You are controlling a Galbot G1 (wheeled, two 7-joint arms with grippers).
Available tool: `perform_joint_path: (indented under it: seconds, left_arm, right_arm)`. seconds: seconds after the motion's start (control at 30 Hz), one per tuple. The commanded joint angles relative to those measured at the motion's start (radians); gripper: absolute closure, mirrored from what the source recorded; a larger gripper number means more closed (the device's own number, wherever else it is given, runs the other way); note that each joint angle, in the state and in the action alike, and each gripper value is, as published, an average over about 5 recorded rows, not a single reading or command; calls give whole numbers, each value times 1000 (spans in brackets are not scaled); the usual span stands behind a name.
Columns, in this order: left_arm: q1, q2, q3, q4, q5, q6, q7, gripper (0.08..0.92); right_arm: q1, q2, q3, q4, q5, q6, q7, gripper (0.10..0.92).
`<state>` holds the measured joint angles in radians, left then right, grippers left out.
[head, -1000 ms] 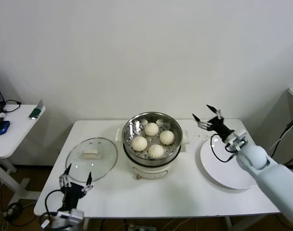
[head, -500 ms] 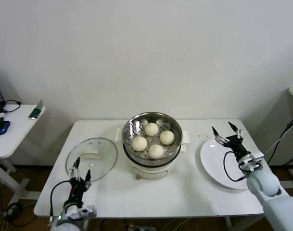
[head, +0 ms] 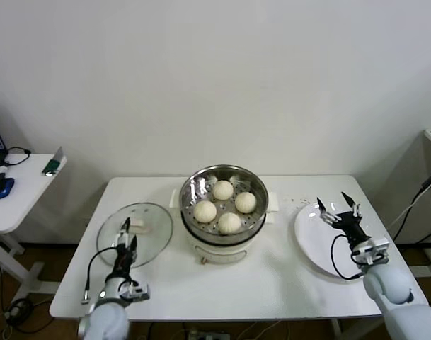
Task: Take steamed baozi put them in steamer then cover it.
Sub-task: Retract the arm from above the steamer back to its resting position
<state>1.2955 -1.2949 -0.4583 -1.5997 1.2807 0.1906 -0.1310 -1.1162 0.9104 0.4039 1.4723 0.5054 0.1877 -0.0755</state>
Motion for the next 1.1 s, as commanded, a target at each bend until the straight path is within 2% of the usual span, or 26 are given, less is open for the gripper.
perform_joint_path:
  seconds: [0.03, 0.4, 0.9, 1.0, 1.1]
  left_arm:
    - [-150, 12, 11, 207, 86, -14, -22, 177]
    - [-232, -2, 24, 298, 87, -22, -59, 177]
    - [-300, 4, 39, 362, 90, -30, -57, 183]
    - [-301, 3, 39, 369, 90, -31, -54, 230]
    - [-299, 1, 37, 377, 90, -36, -53, 313]
  right_arm:
    - [-24, 23, 23, -4, -39, -1, 1, 203]
    - [-14, 32, 22, -22, -67, 2, -22, 203]
    - [-14, 51, 19, -33, -94, 4, -38, 203]
    - [-15, 55, 20, -39, -100, 5, -40, 203]
    - [-14, 59, 21, -42, -105, 6, -42, 203]
